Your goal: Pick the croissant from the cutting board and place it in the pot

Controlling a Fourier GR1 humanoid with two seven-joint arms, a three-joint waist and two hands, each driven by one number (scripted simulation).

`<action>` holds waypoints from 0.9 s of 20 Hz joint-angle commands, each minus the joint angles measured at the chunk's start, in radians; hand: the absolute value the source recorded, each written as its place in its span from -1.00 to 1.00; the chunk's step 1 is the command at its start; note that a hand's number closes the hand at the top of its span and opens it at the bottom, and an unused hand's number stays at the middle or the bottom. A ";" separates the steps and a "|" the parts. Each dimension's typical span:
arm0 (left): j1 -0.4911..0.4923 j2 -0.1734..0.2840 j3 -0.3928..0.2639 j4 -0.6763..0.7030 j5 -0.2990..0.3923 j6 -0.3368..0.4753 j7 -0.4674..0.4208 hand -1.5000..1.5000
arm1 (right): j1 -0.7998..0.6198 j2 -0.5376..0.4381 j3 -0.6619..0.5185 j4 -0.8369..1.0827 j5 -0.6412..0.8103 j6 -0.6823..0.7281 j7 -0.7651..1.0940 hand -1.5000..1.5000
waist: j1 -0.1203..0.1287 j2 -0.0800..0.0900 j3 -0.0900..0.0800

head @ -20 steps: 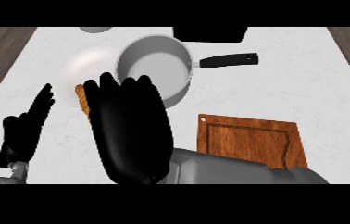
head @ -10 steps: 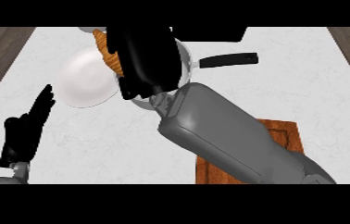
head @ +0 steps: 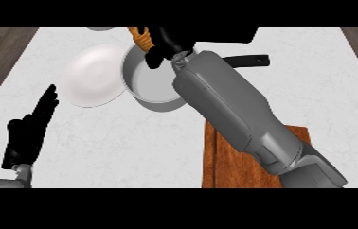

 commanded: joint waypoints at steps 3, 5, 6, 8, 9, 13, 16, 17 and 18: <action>0.014 0.004 0.015 -0.005 -0.011 -0.009 -0.014 0.00 | -0.071 0.003 -0.005 0.292 0.057 -0.058 -0.147 1.00 | 0.015 0.004 0.000; -0.036 -0.035 -0.024 0.012 -0.028 -0.004 0.015 0.00 | -0.084 0.003 -0.064 0.309 -0.095 -0.089 -0.192 1.00 | 0.030 0.011 0.000; -0.011 -0.025 -0.025 -0.024 -0.036 -0.001 0.025 0.00 | -0.039 0.003 -0.018 0.308 -0.123 -0.088 -0.185 1.00 | 0.033 0.006 0.000; -0.070 -0.020 -0.007 0.028 -0.028 -0.015 0.028 0.00 | -0.101 0.003 -0.114 0.366 -0.163 -0.062 -0.239 -1.00 | 0.026 0.012 0.000; -0.035 -0.021 -0.016 -0.008 -0.025 -0.023 0.008 0.00 | -0.067 0.003 -0.118 0.402 -0.172 -0.091 -0.254 -1.00 | 0.046 0.017 0.000; -0.089 -0.036 -0.025 0.034 -0.045 -0.022 0.019 0.00 | -0.120 0.003 -0.134 0.427 -0.271 -0.060 -0.309 -1.00 | 0.056 0.019 0.000; -0.044 -0.040 -0.027 -0.016 -0.043 -0.020 0.018 0.00 | -0.097 0.003 -0.146 0.472 -0.294 -0.101 -0.393 -1.00 | 0.061 0.016 0.000; -0.057 -0.022 -0.016 -0.014 -0.030 -0.042 0.038 0.00 | -0.126 0.003 -0.164 0.474 -0.305 -0.118 -0.393 -1.00 | 0.062 0.017 0.000; -0.018 -0.042 -0.018 -0.039 -0.039 -0.012 0.019 0.00 | -0.101 0.003 -0.159 0.485 -0.306 -0.136 -0.435 -1.00 | 0.059 0.013 0.001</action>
